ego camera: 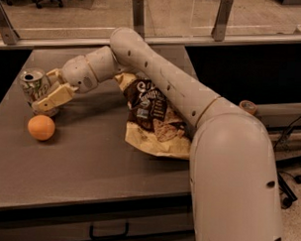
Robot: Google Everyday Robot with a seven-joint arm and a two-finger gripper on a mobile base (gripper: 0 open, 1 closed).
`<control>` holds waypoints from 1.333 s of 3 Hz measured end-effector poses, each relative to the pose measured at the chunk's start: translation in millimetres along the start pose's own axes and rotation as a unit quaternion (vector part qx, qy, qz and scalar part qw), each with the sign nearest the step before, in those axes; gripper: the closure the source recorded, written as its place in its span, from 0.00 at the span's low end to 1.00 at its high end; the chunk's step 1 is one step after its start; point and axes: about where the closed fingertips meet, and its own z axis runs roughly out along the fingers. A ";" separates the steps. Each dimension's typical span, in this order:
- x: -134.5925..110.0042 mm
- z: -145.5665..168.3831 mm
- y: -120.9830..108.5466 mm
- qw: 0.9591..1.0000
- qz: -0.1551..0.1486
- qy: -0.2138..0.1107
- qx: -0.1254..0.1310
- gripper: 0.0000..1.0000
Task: Move 7up can near orange
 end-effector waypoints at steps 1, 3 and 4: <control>-4.1 -0.2 -3.9 1.000 -0.006 -0.001 -0.003 0.12; -18.8 -15.5 -15.1 1.000 0.018 -0.016 0.000 0.00; -24.1 -29.7 -16.8 0.998 0.034 -0.044 0.011 0.00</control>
Offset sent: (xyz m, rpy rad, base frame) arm 0.0251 -0.0097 0.0294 0.0200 0.0516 -0.0418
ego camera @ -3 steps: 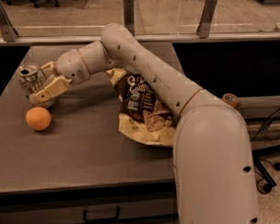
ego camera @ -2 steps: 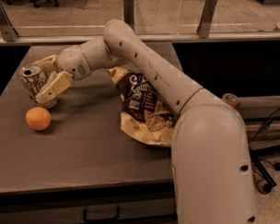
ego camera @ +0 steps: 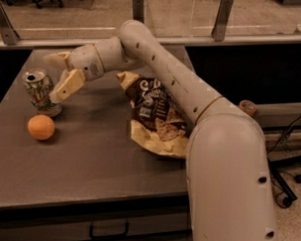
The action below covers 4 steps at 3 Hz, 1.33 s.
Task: Move 7up can near orange
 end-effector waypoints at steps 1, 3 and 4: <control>-20.1 -33.1 -0.2 0.999 0.008 -0.006 0.041 0.00; -91.2 -130.8 33.6 0.974 -0.011 0.041 0.223 0.00; -124.7 -152.8 81.3 0.948 -0.037 0.054 0.312 0.00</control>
Offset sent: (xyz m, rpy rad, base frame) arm 0.0456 -0.1414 0.1226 -0.0654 -0.1272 -0.4884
